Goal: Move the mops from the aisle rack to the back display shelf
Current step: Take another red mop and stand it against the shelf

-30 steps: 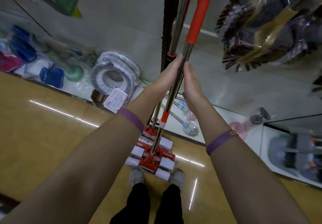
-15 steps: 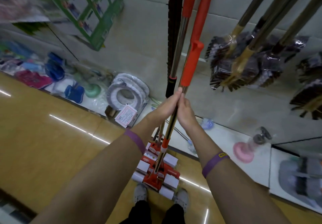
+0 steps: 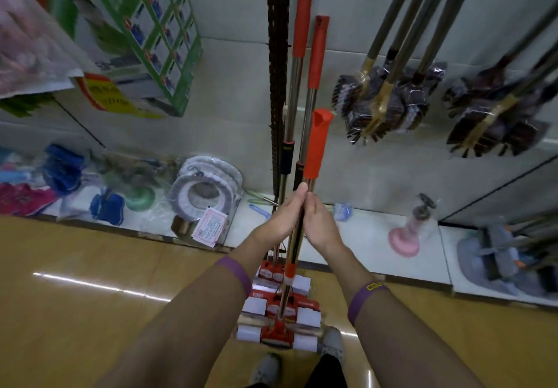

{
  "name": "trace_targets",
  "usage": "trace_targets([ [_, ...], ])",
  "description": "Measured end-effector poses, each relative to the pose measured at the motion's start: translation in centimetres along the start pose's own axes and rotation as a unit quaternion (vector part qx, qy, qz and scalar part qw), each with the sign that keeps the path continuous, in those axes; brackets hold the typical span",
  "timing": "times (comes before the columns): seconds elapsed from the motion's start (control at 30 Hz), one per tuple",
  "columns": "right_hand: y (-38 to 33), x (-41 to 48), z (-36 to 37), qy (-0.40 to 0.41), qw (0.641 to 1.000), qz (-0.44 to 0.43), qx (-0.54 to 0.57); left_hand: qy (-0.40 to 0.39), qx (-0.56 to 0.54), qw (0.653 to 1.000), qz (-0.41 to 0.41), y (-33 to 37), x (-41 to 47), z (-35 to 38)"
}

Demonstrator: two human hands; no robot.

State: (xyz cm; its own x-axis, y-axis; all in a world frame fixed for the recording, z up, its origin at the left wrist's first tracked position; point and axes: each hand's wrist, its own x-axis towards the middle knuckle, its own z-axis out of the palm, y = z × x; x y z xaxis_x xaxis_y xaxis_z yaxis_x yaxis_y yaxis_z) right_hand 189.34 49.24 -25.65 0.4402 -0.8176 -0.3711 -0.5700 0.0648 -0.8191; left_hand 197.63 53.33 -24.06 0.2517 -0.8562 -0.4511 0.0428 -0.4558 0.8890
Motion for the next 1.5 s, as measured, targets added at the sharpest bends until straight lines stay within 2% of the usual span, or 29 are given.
trace_targets([
  [0.2, -0.4, -4.2, 1.1, 0.046, 0.998, 0.000, -0.033, 0.005, -0.029, 0.999, 0.027, -1.7, -2.9, 1.2],
  [0.37, -1.9, -7.0, -1.9, 0.099, 0.992, -0.009, -0.074, -0.020, 0.011, 0.997, 0.067, 1.9, -5.2, 2.3],
  [0.53, -2.7, -9.7, -6.8, 0.157, 0.986, -0.034, -0.051, -0.063, 0.057, 0.995, 0.060, 5.6, -6.1, 5.5],
  [0.73, 0.2, -14.5, -14.2, 0.254, 0.967, -0.005, -0.007, -0.157, 0.122, 0.975, 0.096, 9.1, -8.2, 14.1],
  [0.87, 3.2, -18.3, -19.4, 0.328, 0.944, 0.009, 0.021, -0.181, 0.181, 0.960, 0.118, 11.0, -10.7, 20.8],
  [1.07, 6.8, -24.7, -27.2, 0.425, 0.903, 0.038, 0.048, -0.284, 0.191, 0.930, 0.134, 13.8, -14.1, 30.6],
  [1.5, 17.9, -40.2, -40.7, 0.585, 0.801, 0.106, 0.073, -0.395, 0.262, 0.859, 0.193, 14.1, -23.4, 53.4],
])
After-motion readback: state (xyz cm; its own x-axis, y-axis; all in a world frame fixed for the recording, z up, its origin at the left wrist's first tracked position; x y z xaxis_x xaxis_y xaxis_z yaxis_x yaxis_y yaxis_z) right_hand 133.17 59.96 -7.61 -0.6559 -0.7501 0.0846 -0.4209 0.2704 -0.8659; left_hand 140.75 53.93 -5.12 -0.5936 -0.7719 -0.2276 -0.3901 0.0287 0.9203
